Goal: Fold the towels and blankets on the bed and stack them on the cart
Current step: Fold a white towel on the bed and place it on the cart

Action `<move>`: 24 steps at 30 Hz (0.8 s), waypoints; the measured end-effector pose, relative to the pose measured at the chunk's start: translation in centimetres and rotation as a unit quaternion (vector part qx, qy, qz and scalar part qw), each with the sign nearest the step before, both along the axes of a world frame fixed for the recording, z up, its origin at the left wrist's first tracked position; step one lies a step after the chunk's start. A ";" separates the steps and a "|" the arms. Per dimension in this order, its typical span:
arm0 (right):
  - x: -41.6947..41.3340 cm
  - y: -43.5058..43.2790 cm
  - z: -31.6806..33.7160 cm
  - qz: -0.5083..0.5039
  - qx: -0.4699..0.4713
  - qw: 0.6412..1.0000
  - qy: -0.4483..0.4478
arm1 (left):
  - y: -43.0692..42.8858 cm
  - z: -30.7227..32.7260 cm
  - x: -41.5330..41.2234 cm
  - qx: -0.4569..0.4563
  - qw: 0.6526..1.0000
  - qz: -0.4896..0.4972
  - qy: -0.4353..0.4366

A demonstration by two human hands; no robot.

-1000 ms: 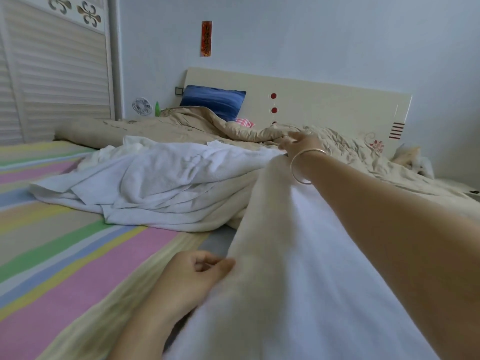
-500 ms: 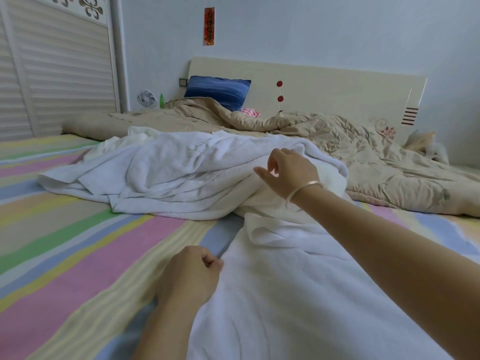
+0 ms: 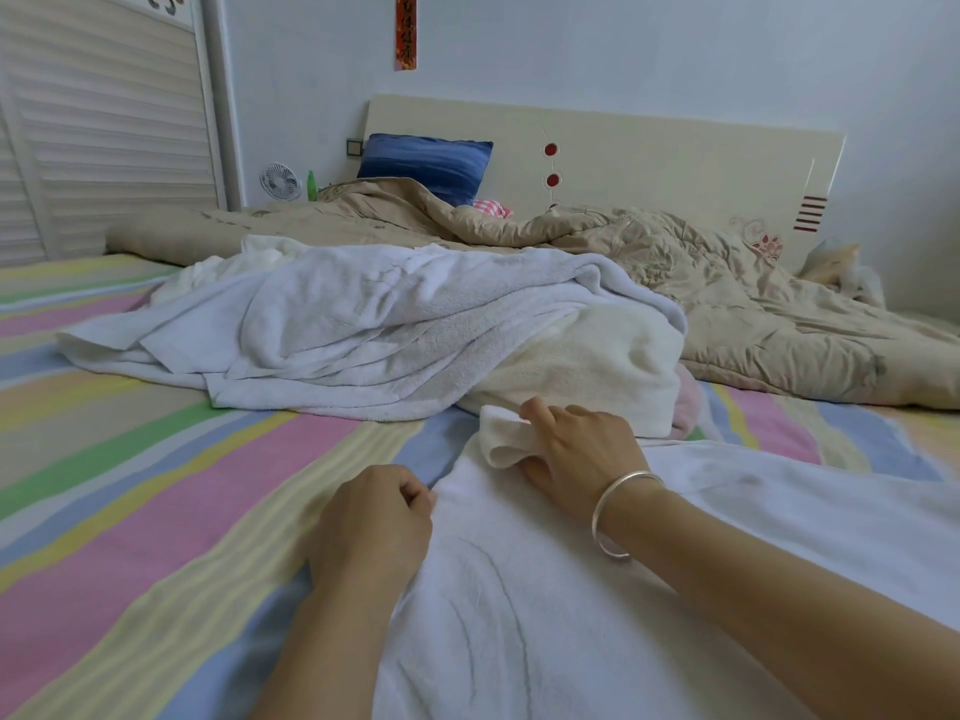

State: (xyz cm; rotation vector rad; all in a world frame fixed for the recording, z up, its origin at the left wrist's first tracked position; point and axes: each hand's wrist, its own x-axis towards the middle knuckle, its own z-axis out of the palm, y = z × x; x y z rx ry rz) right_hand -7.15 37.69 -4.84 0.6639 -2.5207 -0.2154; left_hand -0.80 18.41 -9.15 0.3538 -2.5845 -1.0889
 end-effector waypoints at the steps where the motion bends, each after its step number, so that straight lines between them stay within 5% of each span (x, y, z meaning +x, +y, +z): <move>1: -0.3 0.1 0.2 -0.009 0.011 1.000 -0.006 | 0.0 0.0 0.0 -0.002 1.000 0.003 0.000; 11: -8.6 0.4 11.4 -0.148 -0.102 0.978 0.102 | 0.5 0.4 0.3 -0.008 1.000 0.029 -0.001; 16: -10.5 0.3 9.1 -0.157 -0.054 0.986 0.033 | 0.6 0.8 0.6 -0.030 0.998 0.052 -0.022; 24: -4.3 1.5 10.3 -0.108 -0.044 0.983 0.145 | 0.8 1.3 0.2 -0.051 0.997 0.048 -0.013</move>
